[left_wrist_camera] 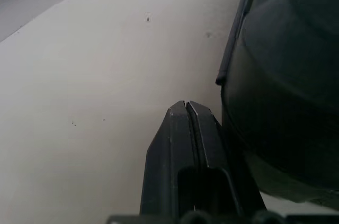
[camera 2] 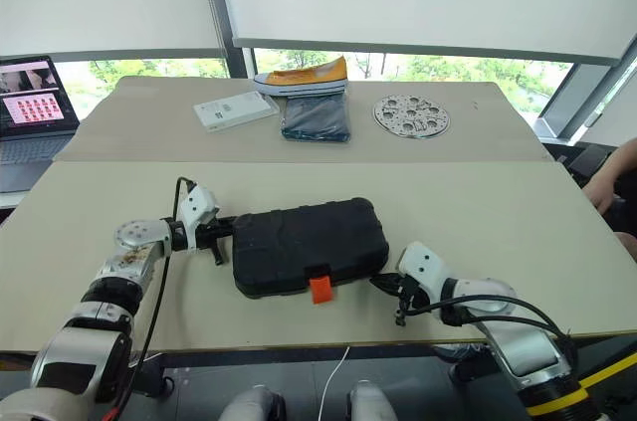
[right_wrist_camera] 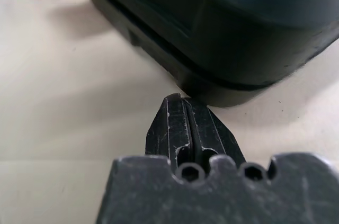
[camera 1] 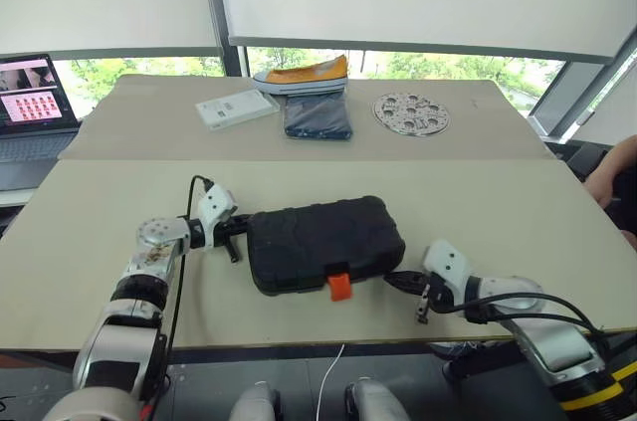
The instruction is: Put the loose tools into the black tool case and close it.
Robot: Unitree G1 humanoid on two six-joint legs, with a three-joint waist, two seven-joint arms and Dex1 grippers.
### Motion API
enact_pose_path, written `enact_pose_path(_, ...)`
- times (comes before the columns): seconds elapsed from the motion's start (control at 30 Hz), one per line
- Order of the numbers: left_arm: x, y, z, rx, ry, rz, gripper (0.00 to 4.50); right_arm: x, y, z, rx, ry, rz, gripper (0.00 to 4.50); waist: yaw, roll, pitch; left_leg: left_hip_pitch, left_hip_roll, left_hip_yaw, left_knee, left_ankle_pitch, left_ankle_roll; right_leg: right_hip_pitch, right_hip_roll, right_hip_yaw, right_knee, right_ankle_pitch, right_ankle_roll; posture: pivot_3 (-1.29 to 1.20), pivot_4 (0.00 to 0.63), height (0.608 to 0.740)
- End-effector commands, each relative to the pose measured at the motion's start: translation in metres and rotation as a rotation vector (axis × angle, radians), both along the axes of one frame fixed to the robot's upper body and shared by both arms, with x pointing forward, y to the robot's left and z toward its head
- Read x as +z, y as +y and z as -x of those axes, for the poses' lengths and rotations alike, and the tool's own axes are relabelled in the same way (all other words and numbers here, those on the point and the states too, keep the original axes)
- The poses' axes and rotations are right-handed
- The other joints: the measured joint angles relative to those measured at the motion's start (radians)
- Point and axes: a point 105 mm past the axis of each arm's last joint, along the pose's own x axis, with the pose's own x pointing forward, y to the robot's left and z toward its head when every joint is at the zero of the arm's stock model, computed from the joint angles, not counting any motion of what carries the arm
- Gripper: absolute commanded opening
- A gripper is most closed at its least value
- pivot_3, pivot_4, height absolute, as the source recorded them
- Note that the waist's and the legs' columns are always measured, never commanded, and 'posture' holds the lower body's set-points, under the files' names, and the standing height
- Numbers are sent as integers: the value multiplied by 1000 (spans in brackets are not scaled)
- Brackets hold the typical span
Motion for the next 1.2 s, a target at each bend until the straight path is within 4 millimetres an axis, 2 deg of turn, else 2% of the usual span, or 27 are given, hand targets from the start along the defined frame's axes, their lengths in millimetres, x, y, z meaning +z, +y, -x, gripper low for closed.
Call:
enact_pose_path(0.03,7,-7,13,0,-23,88,70,24,-1,-31,-100,-135,-14,0,-1,0,0,0,0,0,1,0,0,0,0,0,1,0,0,0,150,740)
enact_pose_path(0.2,12,4,30,105,-3,213,70,38,-15,-53,-213,-180,-63,0,10,0,0,0,0,0,0,0,0,0,-1,0,1,0,0,0,150,740)
enact_pose_path(0.33,33,23,21,239,-57,286,70,40,-26,-48,-205,-177,-56,0,16,1,1,-1,-1,0,-1,0,0,-1,-1,0,0,0,0,0,150,740)
enact_pose_path(0.43,70,8,19,111,-95,322,70,34,-37,-33,-180,-171,-22,0,30,1,1,-2,-2,-2,0,0,0,0,-1,-2,0,0,1,0,150,740)
enact_pose_path(0.47,82,-16,27,-31,-81,318,70,38,-39,-27,-173,-201,-45,0,35,1,1,-2,-1,-2,0,0,0,1,-1,-3,-1,0,1,0,150,740)
enact_pose_path(0.53,91,-57,43,-268,-58,252,70,46,-40,-17,-165,-241,-114,0,41,1,1,-3,-2,-2,0,0,0,1,-1,-3,-2,-1,1,0,150,740)
enact_pose_path(0.6,87,-78,47,-358,-46,181,70,49,-36,-9,-144,-252,-154,0,41,1,1,-3,-3,-2,0,0,0,2,-2,-2,-2,-1,3,0,150,740)
enact_pose_path(0.7,78,-107,33,-356,-45,128,70,52,-24,6,-95,-228,-213,0,30,1,0,-1,-4,0,0,0,0,3,-2,1,-3,-1,4,0,150,740)
enact_pose_path(0.77,61,-117,24,-335,-45,21,70,55,-18,10,-84,-220,-241,0,19,1,1,-1,-3,-2,0,0,0,2,0,1,-3,-1,3,0,150,740)
enact_pose_path(0.83,31,-120,17,-307,-15,-150,70,56,-9,12,-74,-228,-258,0,14,1,1,-1,-3,-3,0,0,0,2,2,1,-2,-1,3,0,150,740)
enact_pose_path(0.87,23,-120,17,-310,-10,-192,70,55,-5,11,-74,-228,-258,0,14,1,0,1,-2,-4,0,0,0,3,2,1,-2,-1,3,0,150,740)
enact_pose_path(1.0,18,-122,12,-256,15,-162,70,36,14,14,-58,-178,-229,0,17,6,-4,4,-2,-4,0,0,0,5,2,2,0,-5,7,0,150,740)
enact_pose_path(1.2,14,-121,18,-255,52,-128,70,17,16,11,-92,-122,-202,0,17,7,-8,4,-2,-3,1,0,0,5,0,2,0,-8,2,0,150,740)
